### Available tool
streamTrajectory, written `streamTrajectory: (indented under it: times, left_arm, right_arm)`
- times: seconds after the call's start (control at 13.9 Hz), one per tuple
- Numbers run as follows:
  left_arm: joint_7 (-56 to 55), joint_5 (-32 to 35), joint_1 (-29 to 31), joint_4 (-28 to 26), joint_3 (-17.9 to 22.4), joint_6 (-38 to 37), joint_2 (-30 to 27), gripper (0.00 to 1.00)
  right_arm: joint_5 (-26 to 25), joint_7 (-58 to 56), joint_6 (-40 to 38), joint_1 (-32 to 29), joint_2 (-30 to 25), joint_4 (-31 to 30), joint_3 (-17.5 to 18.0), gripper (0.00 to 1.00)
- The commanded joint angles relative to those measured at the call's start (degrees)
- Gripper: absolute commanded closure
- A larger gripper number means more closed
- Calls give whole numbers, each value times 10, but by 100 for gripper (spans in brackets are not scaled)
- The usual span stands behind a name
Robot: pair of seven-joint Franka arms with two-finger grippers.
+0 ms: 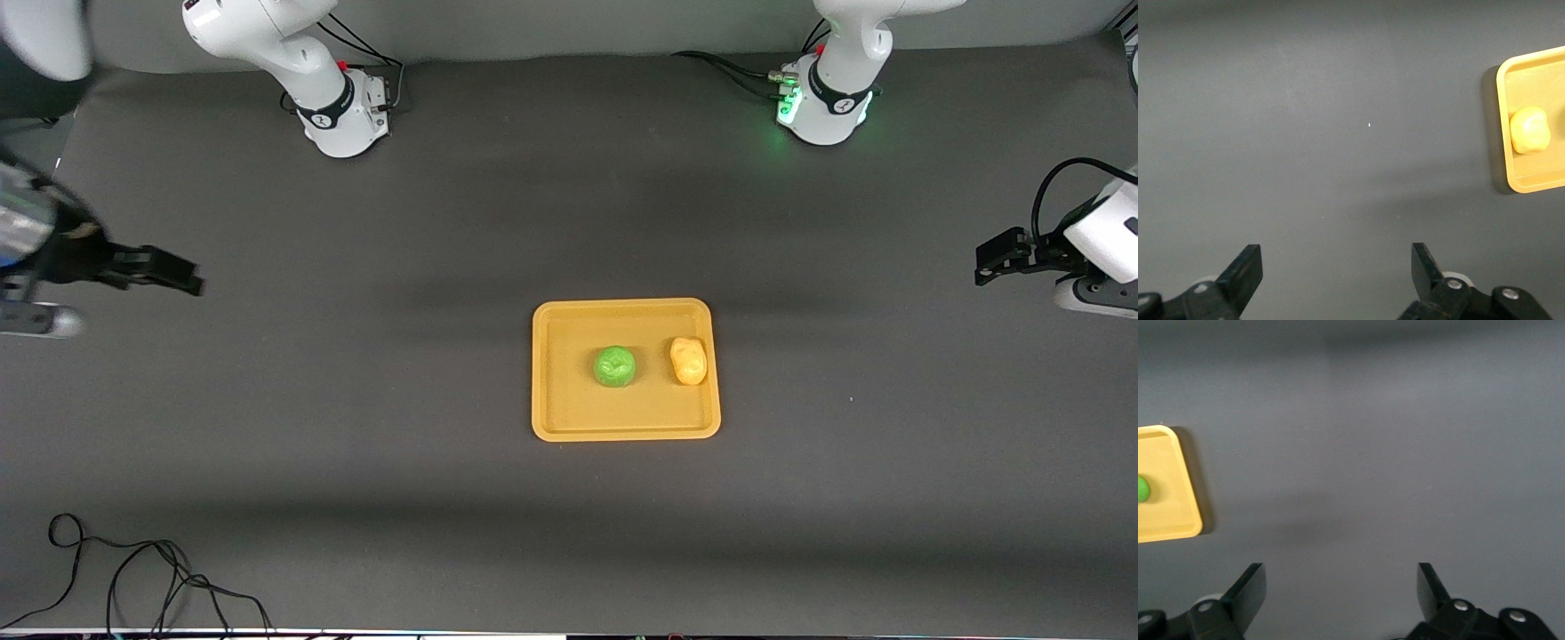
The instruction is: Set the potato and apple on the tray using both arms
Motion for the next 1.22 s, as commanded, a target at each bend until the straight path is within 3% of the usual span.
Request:
streamTrajectory:
  times: [0.0,0.14,0.29,1.15]
  left_arm:
    - [6,-3,4,3,-2,-1,-5,1]
    - [5,-3,4,2,-3,-1,-2,1]
    - [4,-3,3,2,-3,-1,-4,1]
    - [-19,-3,-2,-4,-8,11,-1,1]
  right_arm:
    - [-7,-39,26,-122,-40,-45,111,0]
    - [-35,-39,32,-214,-55,-64,195,0]
    - [-42,-39,65,-271,-82,-109,246,0]
    - [-70,-30,65,-271,-79,-109,251,0]
